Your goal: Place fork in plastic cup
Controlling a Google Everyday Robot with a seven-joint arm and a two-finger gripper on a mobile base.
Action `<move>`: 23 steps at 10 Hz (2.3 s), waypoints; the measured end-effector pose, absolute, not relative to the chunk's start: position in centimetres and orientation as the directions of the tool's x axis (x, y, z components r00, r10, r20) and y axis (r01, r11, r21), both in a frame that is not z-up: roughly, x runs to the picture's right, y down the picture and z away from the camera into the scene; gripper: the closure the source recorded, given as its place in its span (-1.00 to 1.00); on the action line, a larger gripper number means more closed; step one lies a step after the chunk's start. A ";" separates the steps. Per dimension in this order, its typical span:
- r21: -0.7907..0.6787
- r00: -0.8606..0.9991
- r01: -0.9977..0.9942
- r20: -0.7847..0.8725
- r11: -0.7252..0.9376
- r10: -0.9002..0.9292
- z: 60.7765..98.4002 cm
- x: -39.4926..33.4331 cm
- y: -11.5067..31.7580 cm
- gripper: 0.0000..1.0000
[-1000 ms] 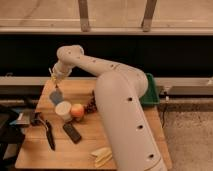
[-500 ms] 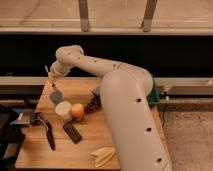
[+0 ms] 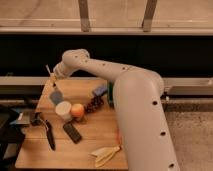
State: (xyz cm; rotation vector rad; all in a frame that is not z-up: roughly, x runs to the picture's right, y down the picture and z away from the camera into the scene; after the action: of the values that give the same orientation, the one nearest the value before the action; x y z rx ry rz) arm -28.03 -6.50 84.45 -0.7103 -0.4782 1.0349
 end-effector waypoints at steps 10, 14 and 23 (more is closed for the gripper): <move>-0.734 0.466 -0.621 -0.063 0.276 0.883 88.7 -29.4 -3.4 1.00; -0.740 0.457 -0.624 -0.084 0.252 0.885 89.5 -29.0 -2.7 0.58; -0.770 0.484 -0.584 -0.078 0.256 0.871 88.8 -28.3 -1.1 -0.20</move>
State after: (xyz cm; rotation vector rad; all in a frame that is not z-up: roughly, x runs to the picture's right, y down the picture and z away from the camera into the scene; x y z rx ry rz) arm -28.27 -1.07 88.82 -0.8366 -0.4035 1.0247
